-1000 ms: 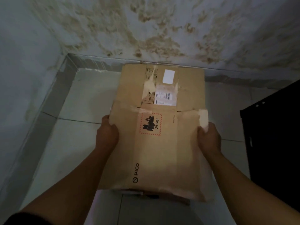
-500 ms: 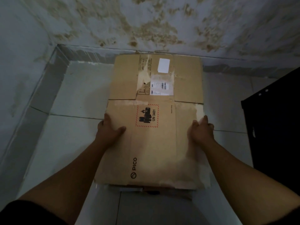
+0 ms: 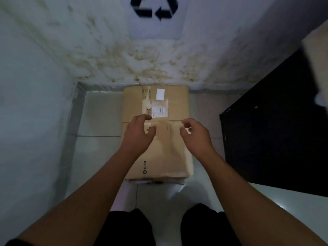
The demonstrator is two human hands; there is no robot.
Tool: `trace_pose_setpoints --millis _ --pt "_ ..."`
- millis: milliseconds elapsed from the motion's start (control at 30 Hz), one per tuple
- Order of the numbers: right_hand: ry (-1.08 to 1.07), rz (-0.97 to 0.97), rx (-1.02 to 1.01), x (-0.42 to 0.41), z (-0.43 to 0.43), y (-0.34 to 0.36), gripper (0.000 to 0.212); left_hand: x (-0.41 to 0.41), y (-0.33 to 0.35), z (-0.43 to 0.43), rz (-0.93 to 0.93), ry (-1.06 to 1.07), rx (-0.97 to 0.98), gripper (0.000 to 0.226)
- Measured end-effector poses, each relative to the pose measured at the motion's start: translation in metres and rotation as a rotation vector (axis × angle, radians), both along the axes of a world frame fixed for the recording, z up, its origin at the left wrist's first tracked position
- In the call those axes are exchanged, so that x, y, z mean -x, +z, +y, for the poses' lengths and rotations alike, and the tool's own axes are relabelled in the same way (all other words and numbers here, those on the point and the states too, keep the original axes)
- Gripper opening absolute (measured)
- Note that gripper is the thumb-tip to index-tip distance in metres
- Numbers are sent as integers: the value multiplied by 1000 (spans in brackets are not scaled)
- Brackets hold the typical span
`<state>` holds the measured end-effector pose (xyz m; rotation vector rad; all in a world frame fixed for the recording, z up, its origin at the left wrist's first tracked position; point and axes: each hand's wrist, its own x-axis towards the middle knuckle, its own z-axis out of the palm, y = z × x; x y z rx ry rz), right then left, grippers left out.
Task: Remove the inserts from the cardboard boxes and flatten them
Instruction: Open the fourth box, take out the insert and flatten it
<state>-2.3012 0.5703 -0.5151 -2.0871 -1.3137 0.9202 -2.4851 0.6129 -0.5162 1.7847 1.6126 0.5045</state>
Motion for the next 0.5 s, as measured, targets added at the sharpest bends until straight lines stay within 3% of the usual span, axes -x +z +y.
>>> trace_pose_setpoints --millis 267,500 --pt "-57 -78 -106 -27 -71 275 31 -57 277 -55 -67 -287 -87 31" --pt "-281 -136 -265 -110 -160 401 24 -159 409 -116 -84 -529 -182 32"
